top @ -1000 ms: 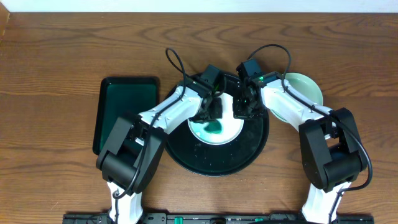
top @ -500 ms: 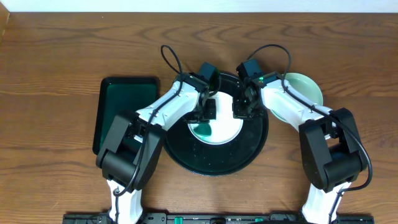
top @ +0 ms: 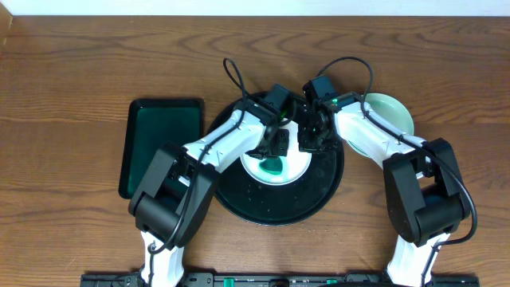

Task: Clean dirty plates on tray and stack at the side
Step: 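Scrub the plate with the sponge while the right gripper holds it, then withdraw the left gripper with sponge back over the green tray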

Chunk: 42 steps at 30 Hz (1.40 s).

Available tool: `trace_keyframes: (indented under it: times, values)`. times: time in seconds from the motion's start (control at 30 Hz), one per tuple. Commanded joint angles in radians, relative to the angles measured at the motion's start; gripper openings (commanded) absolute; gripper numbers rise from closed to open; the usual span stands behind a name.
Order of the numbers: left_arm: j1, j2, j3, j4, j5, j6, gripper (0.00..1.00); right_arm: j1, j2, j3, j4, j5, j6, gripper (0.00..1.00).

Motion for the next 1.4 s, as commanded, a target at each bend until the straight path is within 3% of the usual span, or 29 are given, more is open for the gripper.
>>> trace_keyframes:
  times: [0.0, 0.17, 0.37, 0.53, 0.87, 1.2, 1.37]
  values:
    - [0.043, 0.029, -0.011, -0.069, -0.513, -0.069, 0.07, -0.002, 0.027, -0.026, 0.010, 0.025, -0.003, 0.01]
    - [0.056, 0.028, 0.004, -0.159, -0.535, -0.080, 0.07, -0.002, 0.027, -0.026, 0.013, 0.025, -0.003, 0.01]
    - [0.061, -0.019, 0.132, -0.288, -0.391, -0.079, 0.08, -0.002, 0.027, -0.026, 0.012, 0.024, -0.008, 0.01]
    - [0.085, -0.117, 0.229, -0.385, -0.385, -0.071, 0.07, -0.002, 0.027, -0.026, 0.010, 0.025, -0.012, 0.01]
    - [0.267, -0.317, 0.235, -0.515, -0.327, -0.024, 0.07, 0.018, -0.045, -0.011, 0.011, 0.009, -0.134, 0.01]
    - [0.535, -0.332, 0.215, -0.543, -0.051, 0.101, 0.07, 0.198, -0.301, -0.011, -0.005, 0.520, -0.150, 0.01]
    - [0.614, -0.332, 0.215, -0.559, -0.042, 0.106, 0.07, 0.302, -0.377, -0.011, -0.037, 0.824, -0.150, 0.01]
